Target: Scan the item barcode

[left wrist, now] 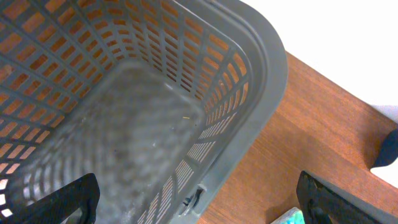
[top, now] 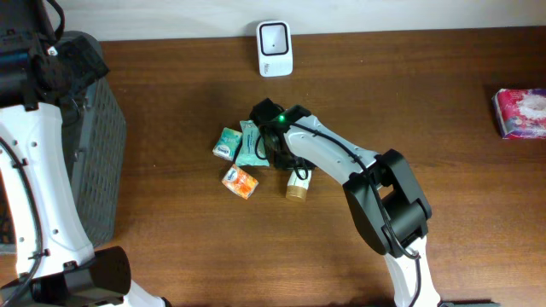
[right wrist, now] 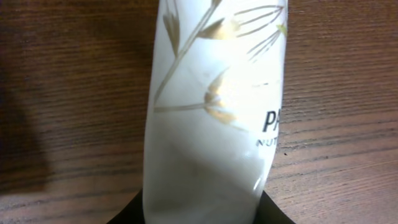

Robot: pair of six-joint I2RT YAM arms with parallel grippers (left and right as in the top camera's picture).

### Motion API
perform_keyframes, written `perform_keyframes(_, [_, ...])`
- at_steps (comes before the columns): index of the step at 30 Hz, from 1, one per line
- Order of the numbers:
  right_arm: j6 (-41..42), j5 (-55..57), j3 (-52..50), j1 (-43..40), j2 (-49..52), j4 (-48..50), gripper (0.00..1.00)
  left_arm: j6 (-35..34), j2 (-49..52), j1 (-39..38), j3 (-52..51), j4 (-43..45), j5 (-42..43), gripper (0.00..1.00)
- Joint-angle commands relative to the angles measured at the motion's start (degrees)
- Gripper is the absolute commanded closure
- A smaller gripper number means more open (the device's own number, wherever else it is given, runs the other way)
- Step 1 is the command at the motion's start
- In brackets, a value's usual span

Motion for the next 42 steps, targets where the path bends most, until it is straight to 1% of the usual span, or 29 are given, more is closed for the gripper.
perform_keyframes(1, [0.48,-0.59,-0.26,-0.26,0.83,-0.42,0.75,-0.35,-0.92,0.2,0.57,0.09,-0.42,0.01])
perform_keyframes(2, [0.48,-0.59,0.68,-0.26,0.83,-1.4,0.81,-0.35,-0.92,0.2,0.57,0.09,-0.42,0.01])
perform_keyframes(4, [0.42,-0.61,2.8,-0.26,0.72,-3.19,0.84,-0.35,-0.92,0.2,0.57,0.07,-0.42,0.01])
perform_keyframes(6, [0.24,-0.63,4.85,-0.26,0.61,-4.66,0.95,-0.35,-0.92,0.2,0.57,0.04,-0.42,0.01])
perform_keyframes(7, [0.13,-0.9,5.05,-0.26,0.39,-4.79,0.96,-0.35,-0.92,0.2,0.57,0.07,-0.42,0.01])
perform_keyframes(9, [-0.35,-3.1,5.14,-0.74,0.04,-4.74,0.96,-0.35,-0.92,0.2,0.57,0.07,-0.42,0.01])
perform_keyframes(10, [-2.8,-5.35,5.16,-1.29,-0.15,-4.31,0.96,-0.35,-0.92,0.2,0.57,0.07,-0.42,0.01])
perform_keyframes(11, [-7.13,-11.13,5.27,-2.86,-0.46,-3.52,0.96,-0.35,-0.92,0.2,0.57,0.07,-0.42,0.01])
perform_keyframes(14, [-14.69,-24.39,5.27,-8.02,-0.79,-2.45,0.96,-0.35,-0.92,0.2,0.57,0.07,-0.42,0.01])
perform_keyframes(16, [-20.9,-34.77,5.25,-12.96,-0.79,-2.03,0.96,-0.35,-0.92,0.2,0.57,0.07,-0.42,0.01])
perform_keyframes(18, [-25.53,-42.1,5.25,-16.26,-0.79,-1.77,0.96,-0.35,-0.92,0.2,0.57,0.07,-0.42,0.01])
perform_keyframes(20, [-33.46,-52.06,5.25,-21.07,-0.79,-1.75,0.96,-0.35,-0.92,0.2,0.57,0.07,-0.42,0.01])
perform_keyframes(23, [-42.34,-64.46,4.57,-23.89,-0.48,-1.77,0.96,-0.35,-0.92,0.2,0.57,0.07,-0.42,0.01])
perform_keyframes(24, [-43.5,-66.34,3.43,-24.59,-0.42,-1.55,0.96,-0.35,-0.92,0.2,0.57,0.07,-0.42,0.01])
perform_keyframes(29, [-43.23,-71.34,-5.75,-27.23,0.42,4.17,0.96,-0.35,-0.92,0.2,0.57,0.07,-0.42,0.01])
perform_keyframes(31, [-40.74,-67.17,-8.2,-28.76,0.42,5.66,0.91,-0.35,-0.92,0.2,0.57,0.07,-0.42,0.01])
perform_keyframes(33, [-37.53,-60.65,-8.31,-30.53,0.42,5.62,0.79,-0.35,-0.92,0.2,0.57,0.07,-0.42,0.01])
perform_keyframes(34, [-37.2,-58.16,-8.13,-31.82,0.42,5.44,0.66,-0.35,-0.92,0.2,0.57,0.07,-0.42,0.01])
perform_keyframes(35, [-37.2,-57.96,-7.76,-32.81,0.42,5.14,0.57,-0.35,-0.92,0.2,0.57,0.07,-0.42,0.01])
perform_keyframes(36, [-37.22,-57.99,-6.25,-34.6,0.39,3.45,0.45,-0.35,-0.92,0.2,0.57,0.07,-0.42,0.01])
perform_keyframes(38, [-37.33,-57.96,-2.67,-36.5,0.39,-0.48,0.4,-0.35,-0.92,0.2,0.57,0.07,-0.42,0.01])
perform_keyframes(39, [-38.38,-57.96,-0.02,-37.2,0.39,-3.28,0.38,-0.35,-0.92,0.2,0.57,0.07,-0.42,0.01])
perform_keyframes(41, [-41.27,-57.55,4.9,-37.55,0.39,-8.28,0.32,-0.35,-0.92,0.2,0.57,0.07,-0.42,0.01])
perform_keyframes(42, [-41.33,-56.0,6.51,-37.53,0.39,-9.73,0.29,-0.35,-0.92,0.2,0.57,0.07,-0.42,0.01])
